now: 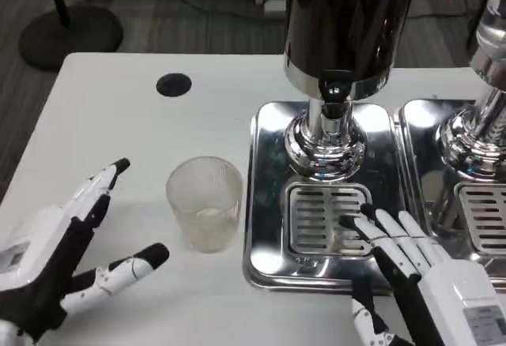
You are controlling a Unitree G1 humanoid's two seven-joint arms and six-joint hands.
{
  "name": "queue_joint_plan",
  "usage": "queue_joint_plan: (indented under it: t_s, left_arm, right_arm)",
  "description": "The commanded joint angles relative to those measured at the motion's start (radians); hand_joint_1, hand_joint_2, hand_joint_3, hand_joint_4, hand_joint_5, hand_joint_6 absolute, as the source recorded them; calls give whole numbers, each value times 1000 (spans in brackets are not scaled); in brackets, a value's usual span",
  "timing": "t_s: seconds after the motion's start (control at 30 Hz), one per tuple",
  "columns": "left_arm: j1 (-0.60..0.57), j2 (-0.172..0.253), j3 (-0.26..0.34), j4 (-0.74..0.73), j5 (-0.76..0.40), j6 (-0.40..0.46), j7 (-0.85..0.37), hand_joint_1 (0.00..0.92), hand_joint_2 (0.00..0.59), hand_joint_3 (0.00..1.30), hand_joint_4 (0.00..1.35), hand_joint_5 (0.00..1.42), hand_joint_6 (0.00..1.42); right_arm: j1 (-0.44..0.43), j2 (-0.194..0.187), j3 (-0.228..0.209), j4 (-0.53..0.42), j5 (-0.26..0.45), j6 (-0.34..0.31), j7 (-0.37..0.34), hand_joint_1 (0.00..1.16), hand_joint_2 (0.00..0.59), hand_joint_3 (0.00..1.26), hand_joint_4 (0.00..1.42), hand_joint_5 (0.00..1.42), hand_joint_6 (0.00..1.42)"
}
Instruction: Grasp the cup under the faucet to collect the drink, then remove the cup.
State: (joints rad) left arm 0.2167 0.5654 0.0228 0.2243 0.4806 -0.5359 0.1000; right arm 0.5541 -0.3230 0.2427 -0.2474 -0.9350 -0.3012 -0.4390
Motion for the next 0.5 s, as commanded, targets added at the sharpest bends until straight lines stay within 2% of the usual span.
queue_joint_plan:
  t_s: [0.03, 0.3, 0.5]
  left_arm:
    - [-69, -8, -37, 76, -4, 5, -26, 26, 47, 0, 0, 20, 108]
    - [-216, -21, -99, 244, 2, -20, -18, 158, 37, 0, 0, 26, 167]
    - [-298, -31, -146, 338, 5, -39, -23, 197, 39, 0, 0, 41, 193]
  right_arm:
    - [6, 6, 0, -17, -3, 7, -17, 466, 586, 208, 105, 71, 195]
    - [6, 12, 1, -19, -1, 10, -20, 468, 586, 209, 108, 73, 202]
    - [9, 20, 11, -19, -3, 13, -25, 470, 586, 217, 118, 82, 210]
